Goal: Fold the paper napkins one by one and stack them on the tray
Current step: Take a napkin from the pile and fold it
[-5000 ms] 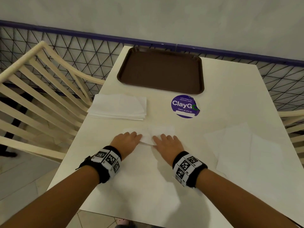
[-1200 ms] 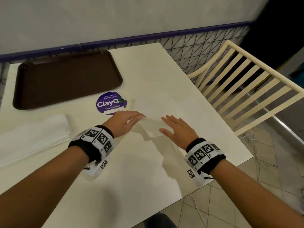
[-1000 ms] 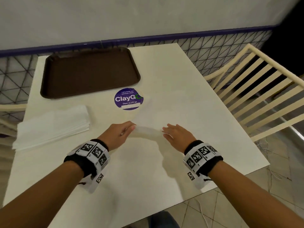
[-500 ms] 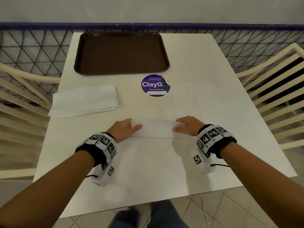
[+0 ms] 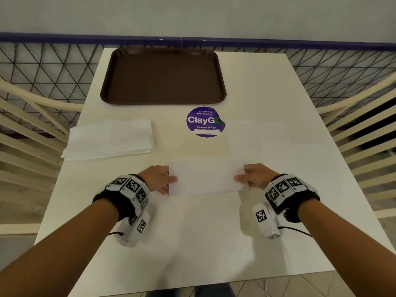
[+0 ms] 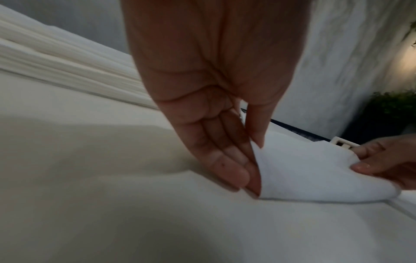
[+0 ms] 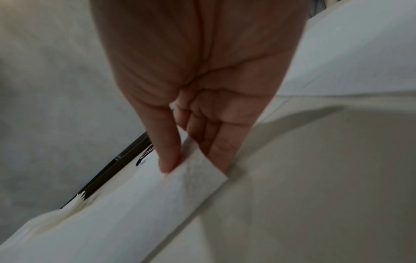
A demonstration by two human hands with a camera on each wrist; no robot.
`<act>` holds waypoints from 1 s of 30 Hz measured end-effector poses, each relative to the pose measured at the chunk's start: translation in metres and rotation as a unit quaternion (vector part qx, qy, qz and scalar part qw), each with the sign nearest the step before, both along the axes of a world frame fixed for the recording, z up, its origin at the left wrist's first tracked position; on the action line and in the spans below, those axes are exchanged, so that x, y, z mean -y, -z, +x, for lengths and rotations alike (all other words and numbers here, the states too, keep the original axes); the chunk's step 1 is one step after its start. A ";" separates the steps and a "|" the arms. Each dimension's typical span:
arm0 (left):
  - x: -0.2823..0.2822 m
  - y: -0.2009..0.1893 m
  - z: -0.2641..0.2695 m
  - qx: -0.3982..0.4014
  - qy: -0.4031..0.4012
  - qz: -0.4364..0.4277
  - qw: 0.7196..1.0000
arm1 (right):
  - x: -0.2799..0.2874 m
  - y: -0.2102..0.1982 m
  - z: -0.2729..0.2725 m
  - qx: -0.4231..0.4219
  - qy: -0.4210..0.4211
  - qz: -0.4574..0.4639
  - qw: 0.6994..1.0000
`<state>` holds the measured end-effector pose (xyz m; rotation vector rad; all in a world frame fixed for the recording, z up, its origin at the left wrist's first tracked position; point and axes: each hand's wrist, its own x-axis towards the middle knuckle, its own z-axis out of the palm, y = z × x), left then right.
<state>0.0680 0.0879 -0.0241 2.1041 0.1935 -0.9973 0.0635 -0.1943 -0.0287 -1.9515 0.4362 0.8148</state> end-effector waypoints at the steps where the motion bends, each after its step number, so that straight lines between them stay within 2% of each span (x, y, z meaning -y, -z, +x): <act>1: 0.000 0.001 0.002 -0.004 -0.006 0.000 1.000 | 0.002 0.001 0.000 -0.012 0.022 0.030 0.999; 3: 0.002 0.002 0.006 -0.003 -0.009 0.010 1.000 | 0.002 0.001 0.001 -0.026 0.026 0.043 0.998; 9: 0.007 0.005 0.010 -0.011 -0.006 0.043 0.999 | -0.001 0.006 0.010 -0.025 0.010 -0.022 0.999; 14: 0.012 0.005 0.009 0.033 0.007 0.084 0.996 | -0.002 0.008 0.012 -0.029 0.026 -0.051 0.998; 20: 0.017 0.002 0.009 0.090 0.067 0.185 0.976 | -0.004 0.006 0.013 -0.038 0.033 -0.064 0.997; 30: 0.023 0.007 0.006 0.114 0.082 0.250 0.958 | -0.009 0.002 0.014 -0.028 0.028 -0.108 0.993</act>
